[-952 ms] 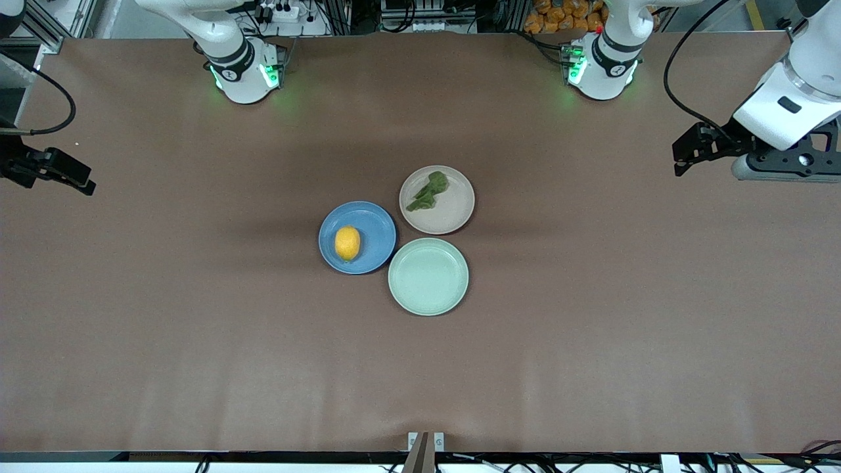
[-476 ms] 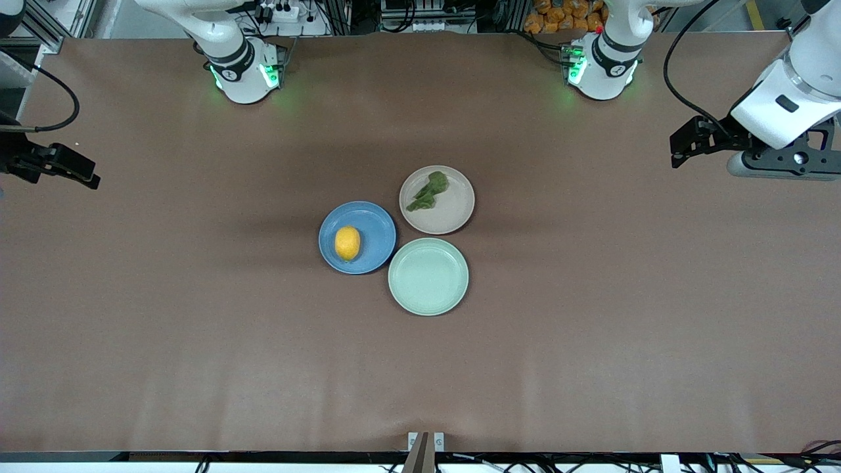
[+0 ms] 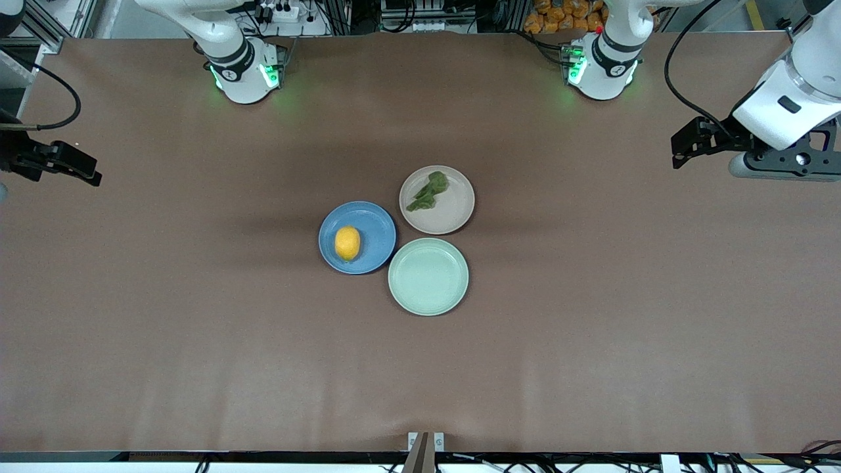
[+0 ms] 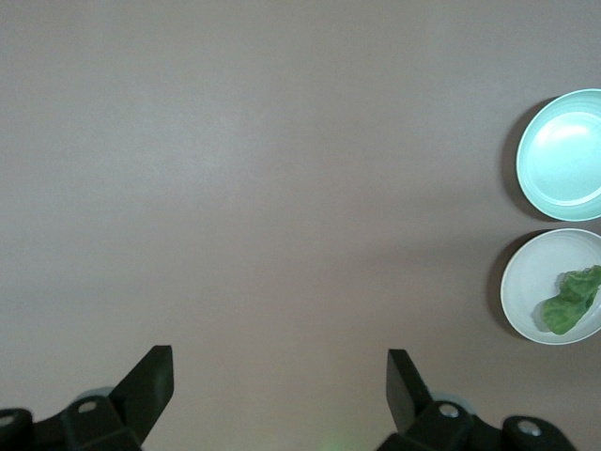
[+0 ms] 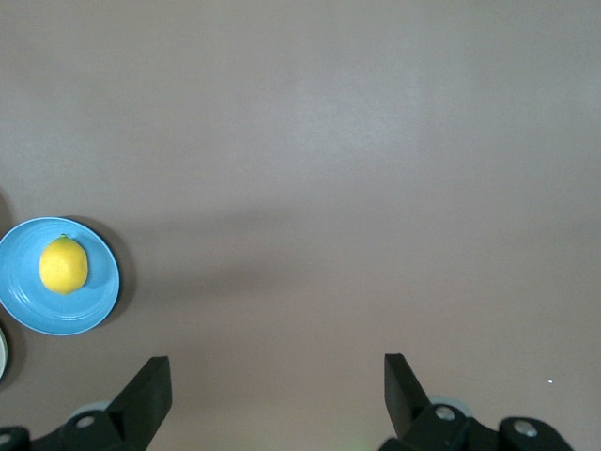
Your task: Place lemon and lettuce in plates
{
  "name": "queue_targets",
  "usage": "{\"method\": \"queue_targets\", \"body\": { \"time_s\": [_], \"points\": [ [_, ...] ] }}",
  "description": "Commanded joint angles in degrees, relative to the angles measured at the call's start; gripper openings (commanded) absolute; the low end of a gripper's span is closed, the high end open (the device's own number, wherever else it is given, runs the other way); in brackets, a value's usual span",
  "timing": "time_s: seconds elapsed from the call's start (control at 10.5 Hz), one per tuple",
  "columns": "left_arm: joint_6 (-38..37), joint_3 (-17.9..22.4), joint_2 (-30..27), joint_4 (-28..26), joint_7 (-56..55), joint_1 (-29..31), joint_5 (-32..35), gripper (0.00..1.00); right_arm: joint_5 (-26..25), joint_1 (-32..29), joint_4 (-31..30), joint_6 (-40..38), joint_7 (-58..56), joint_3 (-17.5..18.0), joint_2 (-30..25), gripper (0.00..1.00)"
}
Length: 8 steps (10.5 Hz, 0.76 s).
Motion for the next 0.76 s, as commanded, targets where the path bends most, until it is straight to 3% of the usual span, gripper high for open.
{"method": "queue_targets", "body": {
  "time_s": [0.0,0.67],
  "points": [
    [-1.39,0.29,0.25,1.65,1.56,0.19,-2.1,1.0,1.17,-0.74,0.11,-0.78,-0.89,0.31,-0.67,1.0],
    [-1.47,0.2,-1.15,1.65,1.39,0.19,-2.11,1.0,1.17,-0.83,0.11,-0.6,-0.98,0.39,-0.67,1.0]
  ]
}}
